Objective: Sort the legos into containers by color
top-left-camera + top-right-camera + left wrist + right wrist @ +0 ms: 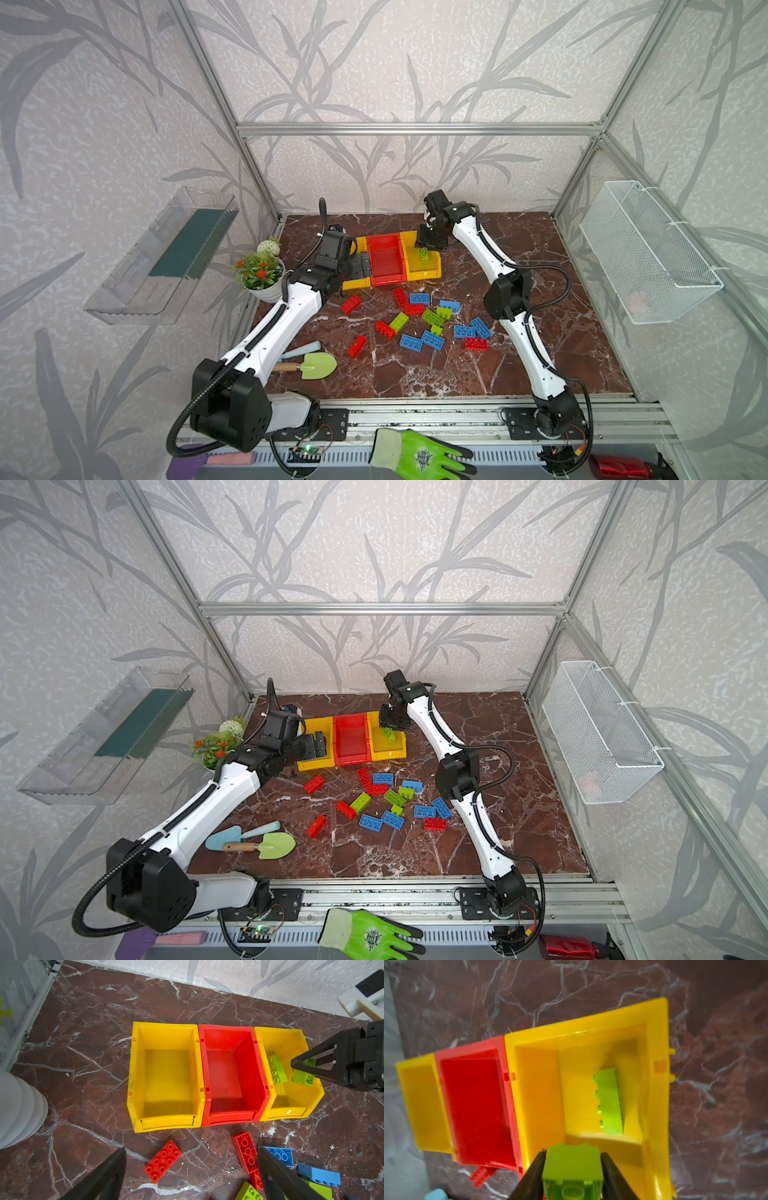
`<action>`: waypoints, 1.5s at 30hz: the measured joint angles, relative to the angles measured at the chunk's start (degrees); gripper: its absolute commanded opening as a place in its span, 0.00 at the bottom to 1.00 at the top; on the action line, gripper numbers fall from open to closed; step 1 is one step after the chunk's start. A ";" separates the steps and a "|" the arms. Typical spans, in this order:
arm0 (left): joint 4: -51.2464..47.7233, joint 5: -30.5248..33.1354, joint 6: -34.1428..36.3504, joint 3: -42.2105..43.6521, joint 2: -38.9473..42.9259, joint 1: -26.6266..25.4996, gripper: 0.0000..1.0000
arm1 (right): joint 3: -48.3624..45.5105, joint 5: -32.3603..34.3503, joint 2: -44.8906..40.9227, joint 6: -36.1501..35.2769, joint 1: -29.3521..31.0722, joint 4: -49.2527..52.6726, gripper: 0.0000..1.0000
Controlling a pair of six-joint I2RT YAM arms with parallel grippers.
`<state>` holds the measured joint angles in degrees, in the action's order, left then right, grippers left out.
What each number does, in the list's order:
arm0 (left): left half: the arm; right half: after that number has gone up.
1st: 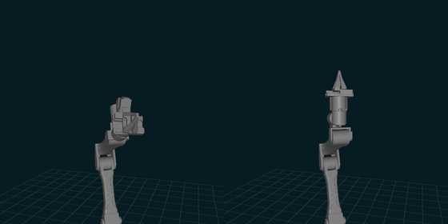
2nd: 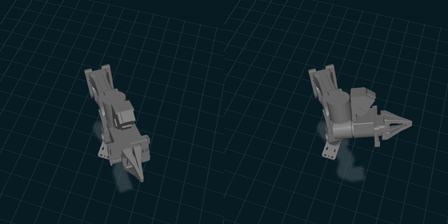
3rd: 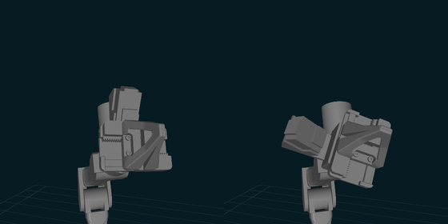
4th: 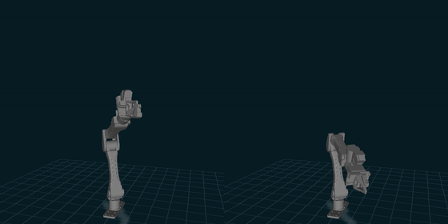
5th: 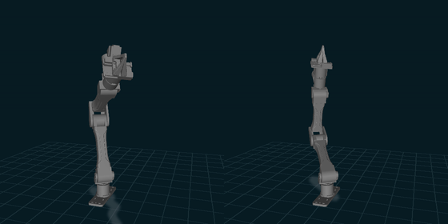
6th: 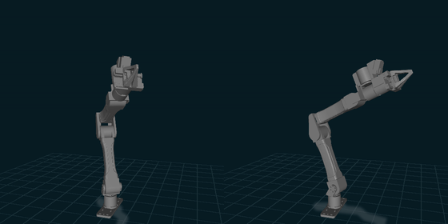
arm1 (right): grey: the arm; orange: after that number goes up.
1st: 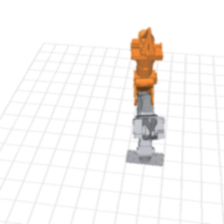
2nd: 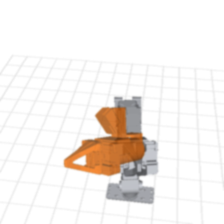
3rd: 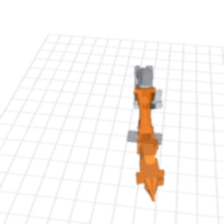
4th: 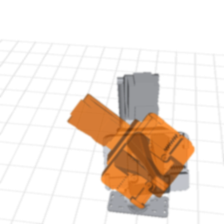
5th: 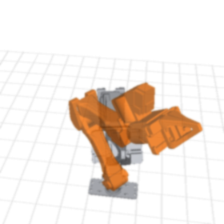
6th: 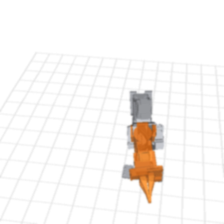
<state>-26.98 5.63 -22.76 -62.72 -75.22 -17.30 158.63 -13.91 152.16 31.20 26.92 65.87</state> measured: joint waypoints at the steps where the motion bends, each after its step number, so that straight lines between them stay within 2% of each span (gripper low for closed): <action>1: -0.17 0.13 0.00 0.00 0.02 0.17 0.98 | -0.02 -0.26 0.22 -0.13 -0.02 0.22 0.68; 6: -0.85 0.26 0.02 0.00 0.04 0.59 0.98 | -3.37 -1.88 -0.55 -0.28 0.00 -1.95 0.74; 13: -0.85 -0.96 -0.11 0.00 0.04 0.61 0.98 | -4.85 -3.13 -2.64 -1.42 0.09 -3.65 0.73; 17: -0.44 -3.17 -0.44 0.00 0.04 0.61 0.98 | -8.50 -2.71 -8.04 -3.43 0.26 -2.58 0.72; 19: 0.44 -4.59 -1.01 0.13 0.04 0.46 0.98 | -14.75 -1.73 -13.25 -4.50 0.44 -2.60 0.71; 23: 3.17 -6.43 -2.40 2.21 0.04 -1.27 0.98 | -36.94 0.39 -28.39 -5.95 0.57 -6.58 0.72; 28: 4.87 -6.58 -3.93 3.58 -1.31 -8.74 0.98 | -61.16 2.19 -43.10 -5.35 0.59 -11.34 0.74; 33: 6.97 -6.93 -5.64 3.58 -4.31 -15.02 0.98 | -77.00 4.11 -51.39 -2.14 1.09 -14.99 0.76; 38: 7.39 -7.08 -6.49 3.58 -5.42 -17.05 0.98 | -85.40 6.86 -56.48 1.86 2.93 -17.20 0.83; 45: 6.91 -7.04 -6.47 4.59 -2.34 -17.53 0.98 | -87.93 10.05 -56.63 7.23 7.15 -20.41 0.83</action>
<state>-20.08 -1.41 -29.23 -58.13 -77.56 -34.83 70.70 -3.86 95.53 38.44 34.06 45.45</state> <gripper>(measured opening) 0.977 0.830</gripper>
